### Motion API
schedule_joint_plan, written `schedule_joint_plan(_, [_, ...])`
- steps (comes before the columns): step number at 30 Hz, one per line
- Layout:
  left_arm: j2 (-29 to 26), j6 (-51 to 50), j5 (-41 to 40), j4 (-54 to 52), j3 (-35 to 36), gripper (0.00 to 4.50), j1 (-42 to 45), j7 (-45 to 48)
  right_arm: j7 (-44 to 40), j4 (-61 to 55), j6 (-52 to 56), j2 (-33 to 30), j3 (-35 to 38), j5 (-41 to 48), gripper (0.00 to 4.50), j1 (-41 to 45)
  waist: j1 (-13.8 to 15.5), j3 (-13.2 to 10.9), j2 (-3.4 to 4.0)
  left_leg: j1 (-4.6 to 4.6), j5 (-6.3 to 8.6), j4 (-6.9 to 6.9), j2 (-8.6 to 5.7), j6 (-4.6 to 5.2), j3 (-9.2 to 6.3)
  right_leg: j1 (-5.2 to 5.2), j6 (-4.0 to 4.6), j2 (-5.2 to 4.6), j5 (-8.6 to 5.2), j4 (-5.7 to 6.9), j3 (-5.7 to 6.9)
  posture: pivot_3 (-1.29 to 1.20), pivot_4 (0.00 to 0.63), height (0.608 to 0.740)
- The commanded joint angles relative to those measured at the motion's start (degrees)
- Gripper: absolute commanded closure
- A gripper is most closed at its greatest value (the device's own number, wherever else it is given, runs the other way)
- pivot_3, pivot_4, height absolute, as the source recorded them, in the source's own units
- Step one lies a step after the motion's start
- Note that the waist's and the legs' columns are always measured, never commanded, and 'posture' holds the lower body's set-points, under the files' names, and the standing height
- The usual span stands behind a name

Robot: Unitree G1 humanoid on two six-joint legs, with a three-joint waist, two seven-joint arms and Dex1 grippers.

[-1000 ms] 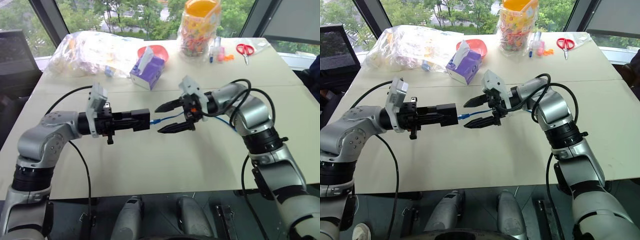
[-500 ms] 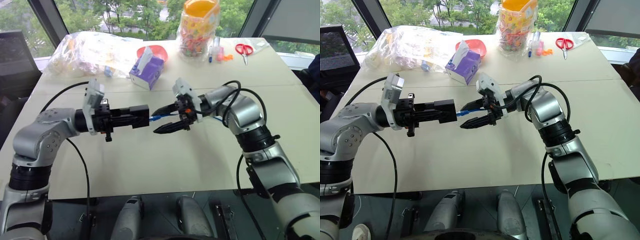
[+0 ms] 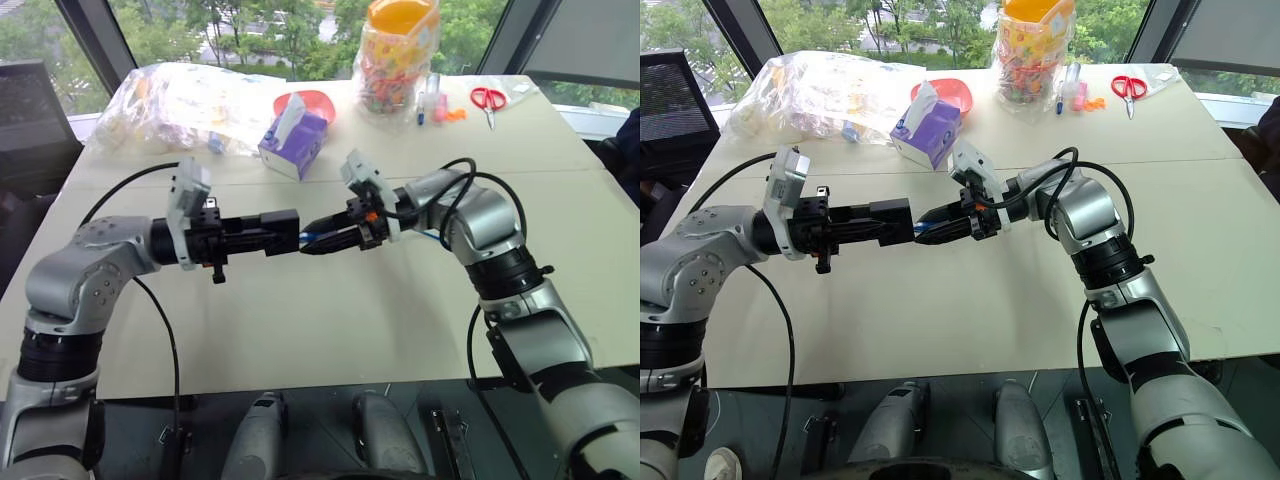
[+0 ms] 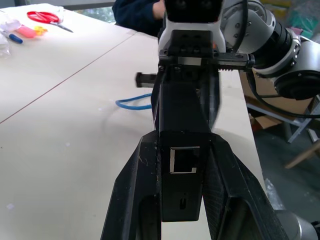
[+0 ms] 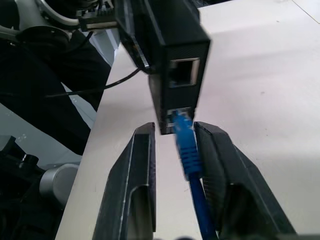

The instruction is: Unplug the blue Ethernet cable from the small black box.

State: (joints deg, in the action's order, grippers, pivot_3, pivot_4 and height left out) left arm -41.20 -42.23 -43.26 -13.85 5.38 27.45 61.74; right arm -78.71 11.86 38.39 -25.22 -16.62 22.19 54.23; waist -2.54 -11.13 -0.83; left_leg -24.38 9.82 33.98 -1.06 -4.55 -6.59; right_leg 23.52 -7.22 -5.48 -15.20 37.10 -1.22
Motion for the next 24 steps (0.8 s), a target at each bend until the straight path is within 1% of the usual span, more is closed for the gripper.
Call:
schedule_joint_plan(1, [-0.45, 0.33, -0.87, -1.69, 0.95, 4.01, -0.15, 0.00, -0.04, -0.30, -0.61, 0.34, 1.37, 0.61, 2.97, 1.82, 0.00, 0.00, 0.00, 0.00, 0.00, 0.00, 0.00, 0.00, 0.00, 0.00, 0.00, 0.00, 0.00, 0.00, 0.00, 0.00, 0.150, 0.726])
schedule_joint_plan(16, [-0.98, 1.99, 0.41, -1.58, 0.18, 4.01, -0.65, 1.36, -1.20, 0.82, -2.11, -0.23, 0.83, -0.24, 2.97, 2.00, -0.01, 0.00, 0.00, 0.00, 0.00, 0.00, 0.00, 0.00, 0.00, 0.00, 0.00, 0.00, 0.00, 0.01, 0.00, 0.00, 0.150, 0.726])
schedule_joint_plan(17, [-0.97, 1.99, 0.42, -1.53, 0.18, 4.01, -0.53, 1.35, -1.31, 0.80, -2.18, -0.23, 0.84, -0.30, 3.51, 1.95, -0.01, 0.00, 0.00, 0.00, 0.00, 0.01, 0.00, 0.00, 0.00, 0.00, 0.00, 0.00, 0.00, 0.01, 0.00, 0.00, 0.150, 0.726])
schedule_joint_plan(19, [-0.84, 2.04, 0.48, -1.44, 0.18, 4.01, -0.32, 1.24, -1.50, 0.75, -2.23, -0.22, 0.85, -0.38, 4.27, 1.89, -0.01, 0.00, 0.00, 0.00, 0.00, 0.01, 0.00, 0.00, 0.00, 0.00, 0.00, 0.00, 0.00, 0.01, 0.00, 0.00, 0.150, 0.726])
schedule_joint_plan(20, [-0.76, 2.05, 0.45, -1.38, 0.22, 4.01, -0.20, 1.15, -1.57, 0.68, -2.24, -0.19, 0.84, -0.44, 4.45, 1.84, 0.00, 0.00, 0.00, 0.00, 0.00, 0.01, 0.00, 0.00, 0.00, 0.00, 0.00, 0.00, 0.00, 0.01, 0.00, 0.00, 0.150, 0.726])
schedule_joint_plan(24, [-0.45, 2.11, 0.32, -1.22, 0.32, 4.01, 0.14, 0.84, -1.66, 0.41, -2.35, -0.08, 0.65, -0.61, 4.45, 1.63, -0.01, 0.00, 0.00, 0.00, 0.00, 0.01, 0.00, 0.00, 0.00, 0.00, -0.01, 0.00, 0.00, 0.02, 0.00, 0.00, 0.150, 0.726])
